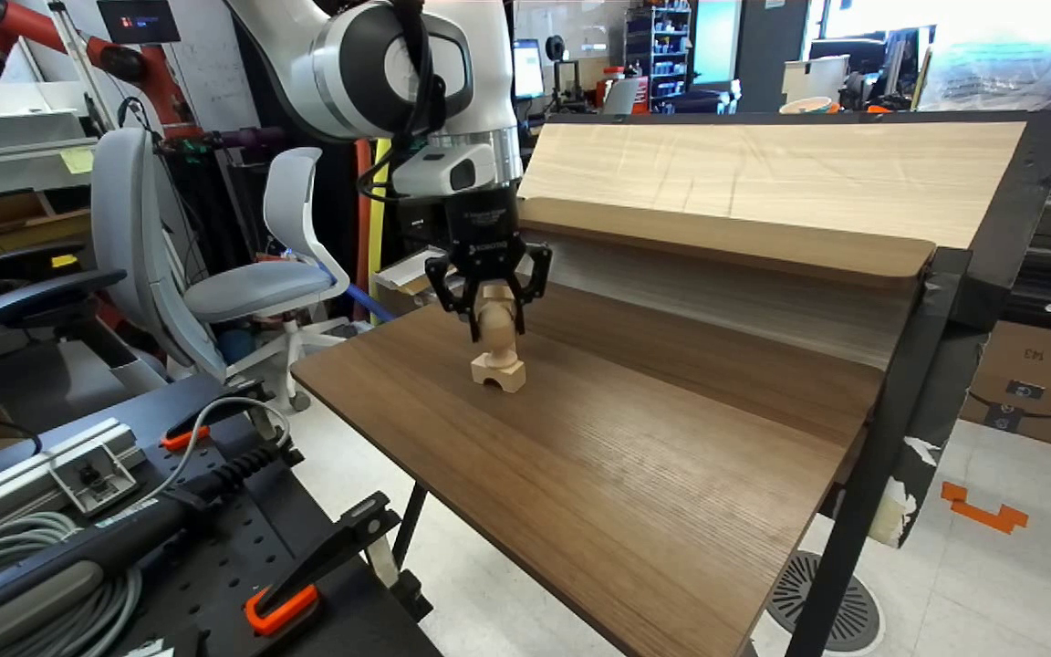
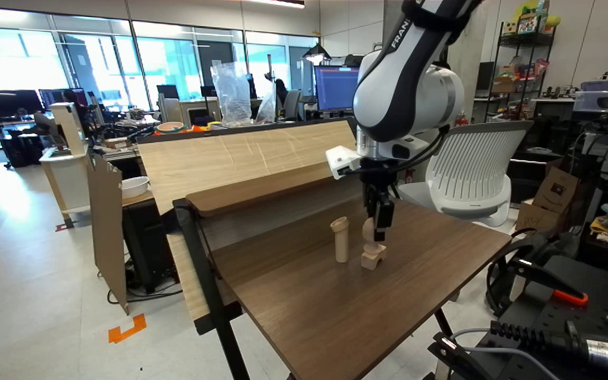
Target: Remove the wooden egg holder from the square block
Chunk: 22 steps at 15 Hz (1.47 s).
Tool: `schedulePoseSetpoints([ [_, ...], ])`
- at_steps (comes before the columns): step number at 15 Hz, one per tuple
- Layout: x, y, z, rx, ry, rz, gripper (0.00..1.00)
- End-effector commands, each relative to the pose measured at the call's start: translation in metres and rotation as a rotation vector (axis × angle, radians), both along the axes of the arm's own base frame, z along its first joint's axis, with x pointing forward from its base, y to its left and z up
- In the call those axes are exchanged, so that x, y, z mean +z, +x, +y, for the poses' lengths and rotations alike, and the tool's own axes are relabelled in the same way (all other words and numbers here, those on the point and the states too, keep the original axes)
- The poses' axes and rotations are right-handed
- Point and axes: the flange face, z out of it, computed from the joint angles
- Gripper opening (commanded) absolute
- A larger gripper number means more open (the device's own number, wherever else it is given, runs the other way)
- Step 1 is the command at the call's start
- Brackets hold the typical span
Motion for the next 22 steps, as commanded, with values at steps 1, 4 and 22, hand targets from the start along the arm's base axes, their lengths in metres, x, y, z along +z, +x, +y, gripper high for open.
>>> schedulePoseSetpoints([
  [1,0.017,-0.004,0.009,0.052,0.002,-0.042,0.28],
  [4,0.033,-0.003,0.015,0.079,0.02,-0.064,0.28],
  [22,0.084,-0.015,0.084,0.23,0.089,-0.112,0.28],
])
